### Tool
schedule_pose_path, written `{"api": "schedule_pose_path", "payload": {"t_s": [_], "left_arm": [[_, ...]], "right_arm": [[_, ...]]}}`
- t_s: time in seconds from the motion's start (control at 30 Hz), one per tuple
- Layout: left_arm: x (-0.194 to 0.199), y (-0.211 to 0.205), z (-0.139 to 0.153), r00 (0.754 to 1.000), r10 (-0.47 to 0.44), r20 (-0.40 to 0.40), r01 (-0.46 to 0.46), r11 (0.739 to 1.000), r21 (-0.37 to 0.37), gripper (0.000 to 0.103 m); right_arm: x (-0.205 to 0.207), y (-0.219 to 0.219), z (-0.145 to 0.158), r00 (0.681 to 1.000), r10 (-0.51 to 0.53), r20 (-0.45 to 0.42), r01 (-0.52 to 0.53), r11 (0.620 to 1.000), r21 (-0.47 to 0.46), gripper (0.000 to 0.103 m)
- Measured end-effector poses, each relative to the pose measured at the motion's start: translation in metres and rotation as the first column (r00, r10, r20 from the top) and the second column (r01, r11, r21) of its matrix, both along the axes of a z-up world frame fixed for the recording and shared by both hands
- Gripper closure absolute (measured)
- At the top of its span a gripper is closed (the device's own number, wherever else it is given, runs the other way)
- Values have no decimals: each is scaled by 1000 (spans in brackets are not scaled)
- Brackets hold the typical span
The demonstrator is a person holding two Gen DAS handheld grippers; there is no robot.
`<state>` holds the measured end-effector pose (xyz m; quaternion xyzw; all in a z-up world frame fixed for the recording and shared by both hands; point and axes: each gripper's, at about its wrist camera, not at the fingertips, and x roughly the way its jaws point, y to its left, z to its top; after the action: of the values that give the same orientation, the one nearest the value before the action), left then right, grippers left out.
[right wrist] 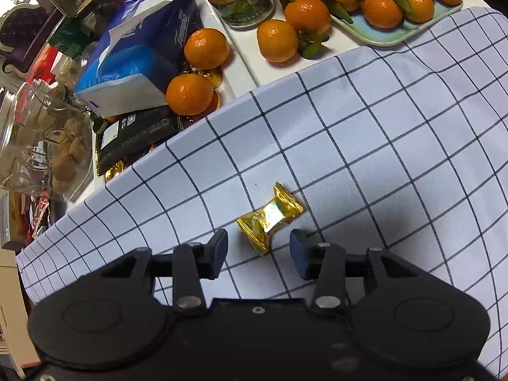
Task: Organize snacks
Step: 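Lower the right gripper onto the gold foil candy and close on it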
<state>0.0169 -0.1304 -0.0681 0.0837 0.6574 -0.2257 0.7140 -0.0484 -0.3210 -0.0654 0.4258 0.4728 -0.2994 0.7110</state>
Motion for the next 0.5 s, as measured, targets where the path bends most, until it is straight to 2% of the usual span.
{"api": "schedule_pose_path", "payload": {"t_s": [0.1,0.27,0.33,0.37,0.4,0.43,0.5], "left_arm": [[3,0,0,1000,2,-1,-2,1000,-5,60],[6,4,3,1000,-2,-1,2,1000,-14,60],[7,7,6,1000,-1,3,1,1000,-26,60],[7,8,8,1000,-2,2,2,999,-35,60],[7,9,10,1000,-2,0,3,999,-44,60],[7,10,13,1000,-2,0,2,999,-53,60],[6,12,18,1000,-3,4,4,998,-65,60]], "right_arm": [[5,-1,-2,1000,-19,-1,19,999,-30,49],[13,0,-6,999,-23,-36,21,998,-65,48],[18,5,-6,998,2,-62,-8,995,-100,52],[21,7,-6,996,19,-83,-29,992,-122,58],[22,10,-6,994,32,-108,-48,988,-146,73],[24,13,-6,990,53,-129,-73,985,-158,80],[24,15,-6,987,80,-137,-101,983,-155,85]]}}
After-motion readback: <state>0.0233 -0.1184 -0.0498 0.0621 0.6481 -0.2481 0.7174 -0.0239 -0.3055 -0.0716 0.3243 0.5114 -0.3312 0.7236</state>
